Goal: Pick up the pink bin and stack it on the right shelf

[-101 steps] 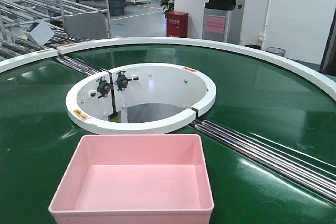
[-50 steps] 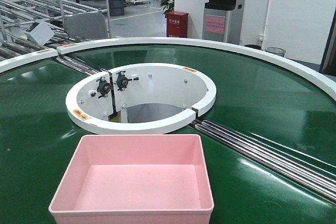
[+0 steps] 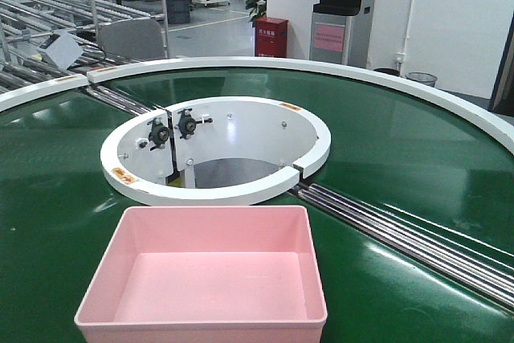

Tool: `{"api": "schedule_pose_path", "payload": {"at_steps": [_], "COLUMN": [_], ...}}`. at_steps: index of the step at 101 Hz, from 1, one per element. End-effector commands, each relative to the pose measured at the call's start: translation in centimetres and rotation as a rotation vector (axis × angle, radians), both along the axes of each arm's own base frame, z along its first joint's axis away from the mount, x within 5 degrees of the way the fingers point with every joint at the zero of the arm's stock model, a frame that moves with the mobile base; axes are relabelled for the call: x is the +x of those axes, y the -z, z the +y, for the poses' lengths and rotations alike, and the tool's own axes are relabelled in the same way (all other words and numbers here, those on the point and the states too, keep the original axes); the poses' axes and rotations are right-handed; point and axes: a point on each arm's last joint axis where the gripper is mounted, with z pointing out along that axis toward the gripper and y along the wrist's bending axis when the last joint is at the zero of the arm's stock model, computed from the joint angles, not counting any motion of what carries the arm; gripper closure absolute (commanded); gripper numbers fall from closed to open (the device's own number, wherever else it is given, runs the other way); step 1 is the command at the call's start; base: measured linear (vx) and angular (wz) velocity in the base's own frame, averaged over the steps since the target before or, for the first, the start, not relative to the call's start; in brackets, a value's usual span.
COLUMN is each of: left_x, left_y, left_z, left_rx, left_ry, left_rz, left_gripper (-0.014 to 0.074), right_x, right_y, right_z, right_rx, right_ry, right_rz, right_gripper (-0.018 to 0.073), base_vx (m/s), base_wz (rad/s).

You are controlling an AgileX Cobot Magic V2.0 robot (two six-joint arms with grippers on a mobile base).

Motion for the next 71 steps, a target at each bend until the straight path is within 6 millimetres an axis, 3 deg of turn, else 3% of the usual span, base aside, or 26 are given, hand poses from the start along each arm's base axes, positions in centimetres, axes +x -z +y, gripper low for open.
{"api": "schedule_pose_path", "payload": {"at_steps": [1,17,24,27,28,37,44,54,63,71], "left_x": [-0.3,-1.1,-2.0,-2.0,-2.3,-2.0,-0.8,2.1,4.5,6.7], "left_y": [-1.4,-5.0,-8.7,-9.3,-10.7,-14.4,-17.2,-20.0,-21.1,-20.8], "left_z": [0.0,0.3,0.4,0.3,0.4,0.3,0.1,-0.3,-0.7,-1.0], "left_rx": [-0.053,-0.231,-0.219,-0.208,-0.181,-0.050,0.013,0.022,0.027,0.031], "left_ry": [0.003,0.021,0.028,0.027,0.024,0.002,-0.010,-0.009,-0.008,-0.005], "left_rz": [-0.188,-0.282,-0.327,-0.319,-0.335,-0.326,-0.310,-0.274,-0.250,-0.189], "left_gripper": [0.0604,0.0604,0.0604,0.0604,0.0604,0.0604,0.0604,0.0604,0.0604,0.0604], "right_x": [-0.2,-1.0,-1.2,-1.2,-1.1,0.1,1.5,4.1,6.6,8.5], "right_y": [-1.7,-5.4,-8.3,-9.4,-10.3,-13.4,-16.0,-17.9,-18.6,-17.9], "right_z": [0.1,0.3,0.3,0.2,0.2,0.3,0.3,0.2,0.1,0.1], "right_rx": [-0.025,-0.017,-0.005,-0.007,-0.015,-0.075,-0.102,-0.080,-0.032,0.010], "right_ry": [-0.012,-0.027,-0.024,-0.023,-0.022,-0.016,-0.016,-0.020,-0.026,-0.032], "right_rz": [-0.196,-0.434,-0.467,-0.469,-0.466,-0.435,-0.420,-0.372,-0.317,-0.261], "right_gripper": [0.0571,0.0571,0.0571,0.0571,0.0571,0.0571,0.0571,0.0571,0.0571,0.0571], "base_vx": [0.00,0.00,0.00,0.00,0.00,0.00,0.00,0.00,0.00,0.00], "base_wz": [0.00,0.00,0.00,0.00,0.00,0.00,0.00,0.00,0.00,0.00]}}
